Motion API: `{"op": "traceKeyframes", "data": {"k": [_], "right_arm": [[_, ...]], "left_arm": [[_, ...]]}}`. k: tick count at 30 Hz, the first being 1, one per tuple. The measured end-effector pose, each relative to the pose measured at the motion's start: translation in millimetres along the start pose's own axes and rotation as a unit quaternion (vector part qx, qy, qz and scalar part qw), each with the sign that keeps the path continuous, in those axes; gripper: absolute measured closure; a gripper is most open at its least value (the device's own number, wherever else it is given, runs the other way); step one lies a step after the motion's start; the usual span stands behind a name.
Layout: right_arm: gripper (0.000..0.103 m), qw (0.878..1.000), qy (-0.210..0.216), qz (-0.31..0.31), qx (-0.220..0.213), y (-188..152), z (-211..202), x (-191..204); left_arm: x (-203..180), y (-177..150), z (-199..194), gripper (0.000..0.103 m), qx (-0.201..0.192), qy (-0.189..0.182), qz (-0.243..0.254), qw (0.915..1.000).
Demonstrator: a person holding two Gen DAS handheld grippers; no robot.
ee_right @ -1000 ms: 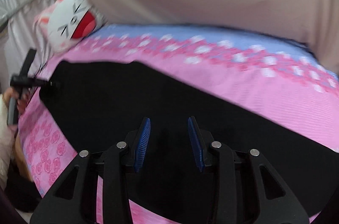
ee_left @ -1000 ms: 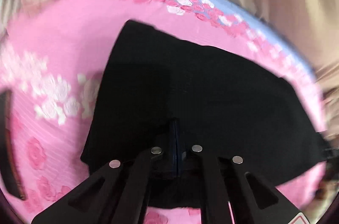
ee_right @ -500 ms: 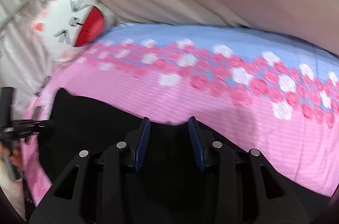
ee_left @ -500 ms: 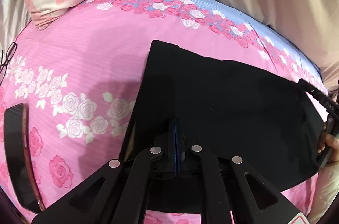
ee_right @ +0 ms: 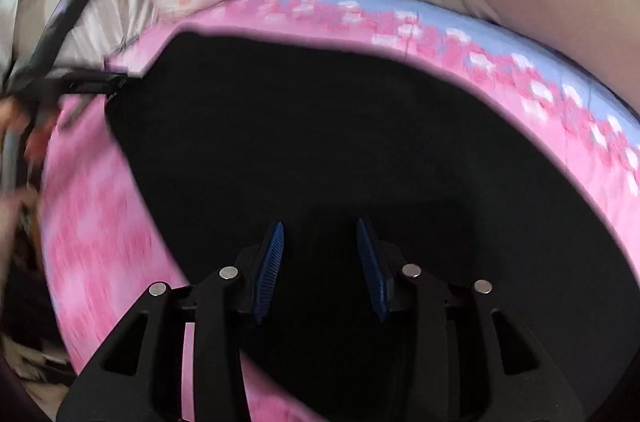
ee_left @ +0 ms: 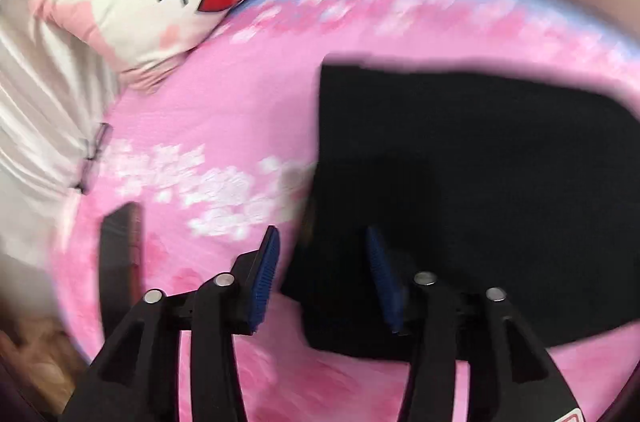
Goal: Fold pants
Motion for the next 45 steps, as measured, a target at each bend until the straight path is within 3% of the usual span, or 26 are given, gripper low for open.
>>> {"op": "traceKeyframes", "data": {"k": [2, 4, 6, 7, 9, 12, 14, 15, 16, 17, 18, 20, 21, 24, 26, 27, 29, 31, 32, 34, 35, 36, 40, 42, 44, 45], "right_arm": [[0.067, 1.000, 0.005, 0.009, -0.005, -12.7, -26.2, -2.2], [0.067, 0.998, -0.027, 0.044, -0.034, -24.2, -60.7, -28.2], [0.065, 0.992, -0.076, 0.087, -0.040, -44.4, -81.9, -62.1], [0.064, 0.990, -0.090, 0.109, -0.016, -59.5, -80.8, -80.7], [0.067, 0.987, -0.069, 0.140, -0.019, -83.5, -95.0, -103.7], [0.066, 0.971, -0.157, 0.176, -0.046, -111.6, -161.7, -142.9], [0.052, 0.943, -0.241, 0.217, -0.075, -138.6, -220.8, -184.9], [0.032, 0.922, -0.291, 0.240, -0.084, -155.7, -249.1, -207.8], [0.026, 0.904, -0.331, 0.258, -0.086, -169.7, -270.1, -225.2], [0.026, 0.876, -0.377, 0.289, -0.084, -191.4, -297.7, -250.4], [0.026, 0.859, -0.394, 0.314, -0.088, -209.1, -318.4, -268.7], [0.026, 0.831, -0.398, 0.374, -0.103, -240.3, -348.6, -303.2], [0.027, 0.827, -0.390, 0.390, -0.109, -249.7, -355.6, -314.6], [0.041, 0.841, -0.369, 0.383, -0.103, -253.7, -351.3, -335.6], [0.044, 0.849, -0.368, 0.370, -0.083, -251.5, -335.9, -346.8], [0.051, 0.852, -0.368, 0.366, -0.070, -252.5, -326.0, -354.0], [0.080, 0.865, -0.342, 0.364, -0.055, -257.7, -312.2, -360.0], [0.089, 0.875, -0.369, 0.312, -0.032, -253.1, -309.1, -359.5], [0.090, 0.876, -0.377, 0.300, -0.028, -250.5, -311.8, -361.5], [0.103, 0.858, -0.394, 0.327, -0.031, -260.9, -321.9, -377.0], [0.103, 0.847, -0.419, 0.326, -0.010, -268.8, -321.3, -383.0], [0.103, 0.848, -0.414, 0.330, -0.001, -274.9, -318.9, -385.4], [0.100, 0.849, -0.375, 0.362, -0.087, -271.3, -348.1, -371.4], [0.097, 0.868, -0.330, 0.359, -0.093, -259.3, -344.6, -365.4], [0.084, 0.889, -0.289, 0.348, -0.076, -249.4, -326.7, -360.9], [0.063, 0.892, -0.290, 0.340, -0.064, -246.9, -318.7, -359.3]], "left_arm": [[18.2, 3.8, 1.4, 0.048, 0.014, -0.034, -0.053, 0.9979], [28.0, 9.4, -11.3, 0.057, 0.011, -0.047, -0.090, 0.9947], [22.2, 15.0, -38.4, 0.057, -0.022, -0.018, -0.076, 0.9967], [14.9, 16.4, -50.2, 0.056, -0.037, -0.018, -0.067, 0.9969], [-6.6, 17.1, -71.3, 0.054, -0.055, -0.039, -0.054, 0.9963], [-41.6, 11.2, -97.0, 0.046, -0.074, -0.074, -0.042, 0.9936], [-60.9, 7.0, -108.3, 0.042, -0.083, -0.091, -0.041, 0.9915], [-72.8, 2.5, -113.9, 0.040, -0.091, -0.097, -0.040, 0.9903], [-83.4, -1.2, -118.4, 0.039, -0.099, -0.096, -0.040, 0.9897], [-95.6, -4.8, -121.9, 0.036, -0.104, -0.089, -0.038, 0.9898], [-106.1, -7.6, -124.5, 0.035, -0.108, -0.086, -0.036, 0.9898], [-129.8, -13.1, -127.3, 0.034, -0.114, -0.088, -0.031, 0.9890], [-143.6, -15.6, -130.8, 0.034, -0.118, -0.089, -0.024, 0.9888], [-178.4, -18.8, -141.6, 0.031, -0.127, -0.088, 0.000, 0.9880], [-200.0, -17.8, -149.0, 0.027, -0.130, -0.102, 0.010, 0.9862], [-206.0, -16.7, -151.0, 0.027, -0.130, -0.104, 0.014, 0.9858], [-220.1, -13.2, -156.7, 0.027, -0.135, -0.100, 0.026, 0.9854], [-227.2, -9.8, -160.8, 0.027, -0.139, -0.093, 0.032, 0.9853], [-228.4, -8.3, -162.3, 0.027, -0.140, -0.092, 0.033, 0.9853], [-229.0, -3.8, -162.4, 0.025, -0.140, -0.088, 0.030, 0.9857], [-229.2, -2.6, -161.6, 0.024, -0.140, -0.087, 0.028, 0.9859], [-230.5, -2.7, -159.7, 0.024, -0.138, -0.085, 0.026, 0.9864], [-237.7, -6.0, -151.2, 0.024, -0.120, -0.085, 0.032, 0.9886], [-244.5, -7.4, -149.4, 0.024, -0.117, -0.095, 0.034, 0.9881], [-251.0, -8.0, -148.9, 0.024, -0.117, -0.099, 0.039, 0.9874], [-256.4, -8.5, -149.3, 0.024, -0.117, -0.104, 0.042, 0.9868]]}}
Point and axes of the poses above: each gripper's, at about its wrist camera, not at the fingertips, and z roughly the way its jaws point, x to its left, y to its top, the point moved 2 cm from there along z, roughly the way its jaws point, and after that the axes turned 7 degrees about -x, right-handed, at the moved point
